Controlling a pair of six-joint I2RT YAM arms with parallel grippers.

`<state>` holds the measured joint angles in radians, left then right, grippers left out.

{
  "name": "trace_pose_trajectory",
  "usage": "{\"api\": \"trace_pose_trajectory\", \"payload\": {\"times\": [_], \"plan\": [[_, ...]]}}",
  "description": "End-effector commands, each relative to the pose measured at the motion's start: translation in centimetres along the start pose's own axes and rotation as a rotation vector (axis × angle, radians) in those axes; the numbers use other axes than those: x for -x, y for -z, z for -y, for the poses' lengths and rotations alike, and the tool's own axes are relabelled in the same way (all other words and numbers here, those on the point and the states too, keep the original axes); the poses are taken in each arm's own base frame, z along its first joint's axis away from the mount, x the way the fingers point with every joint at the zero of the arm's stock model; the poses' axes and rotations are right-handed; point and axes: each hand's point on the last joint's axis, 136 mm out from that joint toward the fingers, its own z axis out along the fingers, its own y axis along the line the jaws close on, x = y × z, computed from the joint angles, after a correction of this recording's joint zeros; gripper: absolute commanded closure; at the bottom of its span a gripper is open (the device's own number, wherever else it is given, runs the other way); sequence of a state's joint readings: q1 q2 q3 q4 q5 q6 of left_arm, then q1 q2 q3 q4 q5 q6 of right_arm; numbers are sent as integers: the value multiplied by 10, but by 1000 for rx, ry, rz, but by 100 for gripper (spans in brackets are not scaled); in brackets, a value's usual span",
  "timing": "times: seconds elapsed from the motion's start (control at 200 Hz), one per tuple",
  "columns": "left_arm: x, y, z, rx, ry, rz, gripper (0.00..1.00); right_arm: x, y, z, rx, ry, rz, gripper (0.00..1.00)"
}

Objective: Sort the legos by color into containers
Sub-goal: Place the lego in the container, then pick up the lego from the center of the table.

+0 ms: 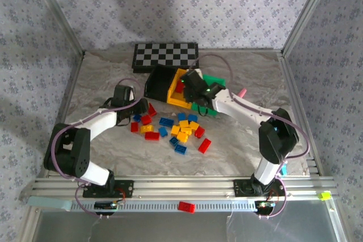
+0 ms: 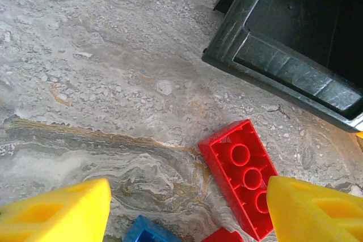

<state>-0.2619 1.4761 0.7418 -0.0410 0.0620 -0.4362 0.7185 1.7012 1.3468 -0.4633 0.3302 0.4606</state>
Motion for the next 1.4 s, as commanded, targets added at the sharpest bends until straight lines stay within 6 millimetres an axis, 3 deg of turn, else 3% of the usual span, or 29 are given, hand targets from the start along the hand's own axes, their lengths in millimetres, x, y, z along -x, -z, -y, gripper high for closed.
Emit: {"api": "trace_pose_trajectory", "payload": {"times": [0.0,0.2,0.265,0.375,0.6,0.765,0.785,0.82,0.88,0.975,1.119,1.249,1.394], "plan": [[14,3,10,-39,11,23,28,-12,-4,45,-111,-77,-4,72],[13,4,14,-63,13,19,28,-17,-15,78,-194,-100,-29,69],[12,4,18,-79,10,14,28,-17,-20,77,-178,-102,-35,66],[8,1,23,-85,-12,-4,28,-16,-22,72,-156,-103,-40,48],[-2,-6,43,-93,-81,-54,29,-21,-20,64,-128,-94,-43,41],[-7,-8,51,-95,-105,-68,29,-16,-3,60,-127,-57,2,37],[-8,-8,50,-91,-106,-74,29,-28,-5,63,-138,-45,-19,35],[-8,-8,51,-89,-108,-74,29,-30,-3,63,-134,-42,-18,30],[-8,-8,50,-79,-116,-67,29,-33,2,56,-95,-30,-24,31],[-9,-9,51,-74,-122,-65,29,-43,9,31,19,7,-44,33],[-9,-9,49,-61,-119,-60,29,-81,15,-3,107,74,-150,36],[-8,-8,49,-61,-119,-54,29,-114,12,-6,89,101,-223,38],[-6,-6,48,-58,-118,-43,29,-138,4,-5,97,81,-284,40]]}}
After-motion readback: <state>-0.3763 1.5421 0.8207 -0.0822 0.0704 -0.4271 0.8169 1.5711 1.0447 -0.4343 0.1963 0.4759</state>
